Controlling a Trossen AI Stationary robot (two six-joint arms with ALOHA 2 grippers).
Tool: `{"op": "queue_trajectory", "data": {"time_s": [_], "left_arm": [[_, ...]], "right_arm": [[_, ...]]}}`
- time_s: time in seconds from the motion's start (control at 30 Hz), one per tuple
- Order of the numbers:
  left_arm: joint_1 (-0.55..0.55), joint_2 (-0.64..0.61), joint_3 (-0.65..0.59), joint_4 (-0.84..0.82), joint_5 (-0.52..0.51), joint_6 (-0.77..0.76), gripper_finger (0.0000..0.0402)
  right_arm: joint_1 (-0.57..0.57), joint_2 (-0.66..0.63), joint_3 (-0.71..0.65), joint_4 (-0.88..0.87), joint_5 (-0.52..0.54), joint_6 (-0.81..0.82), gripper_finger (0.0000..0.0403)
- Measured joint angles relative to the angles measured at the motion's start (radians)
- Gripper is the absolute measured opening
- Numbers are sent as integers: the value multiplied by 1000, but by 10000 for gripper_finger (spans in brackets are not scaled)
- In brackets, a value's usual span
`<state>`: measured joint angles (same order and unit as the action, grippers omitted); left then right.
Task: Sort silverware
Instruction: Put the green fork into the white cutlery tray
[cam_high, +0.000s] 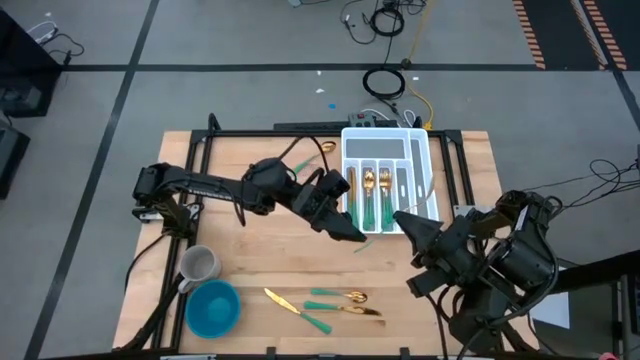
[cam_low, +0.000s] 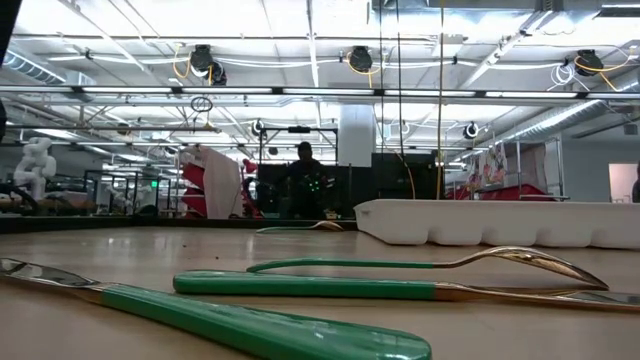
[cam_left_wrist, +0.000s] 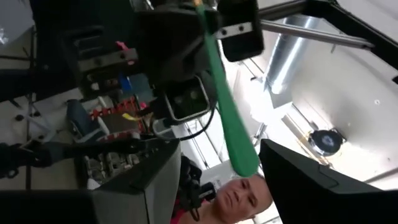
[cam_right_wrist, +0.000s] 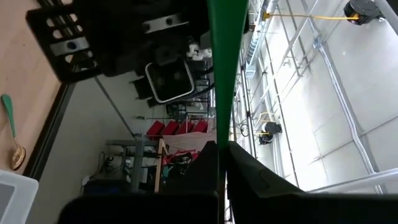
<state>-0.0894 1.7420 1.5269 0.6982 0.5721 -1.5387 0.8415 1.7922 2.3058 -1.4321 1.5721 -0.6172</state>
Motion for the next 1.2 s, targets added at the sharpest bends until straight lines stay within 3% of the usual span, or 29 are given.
{"op": "queue_trajectory", "data": {"time_s": [0.7, 0.93, 1.2], "left_arm": [[-12, 18, 0, 31, 2, -1, 214], [-18, 18, 0, 33, 0, 3, 139], [-19, 23, -2, 36, 3, 24, 19]], "right_arm": [[-141, 52, 0, -1, -61, 32, 0], [-142, 52, 0, 27, -153, 30, 0], [-140, 63, 1, 78, -150, -39, 0]]}}
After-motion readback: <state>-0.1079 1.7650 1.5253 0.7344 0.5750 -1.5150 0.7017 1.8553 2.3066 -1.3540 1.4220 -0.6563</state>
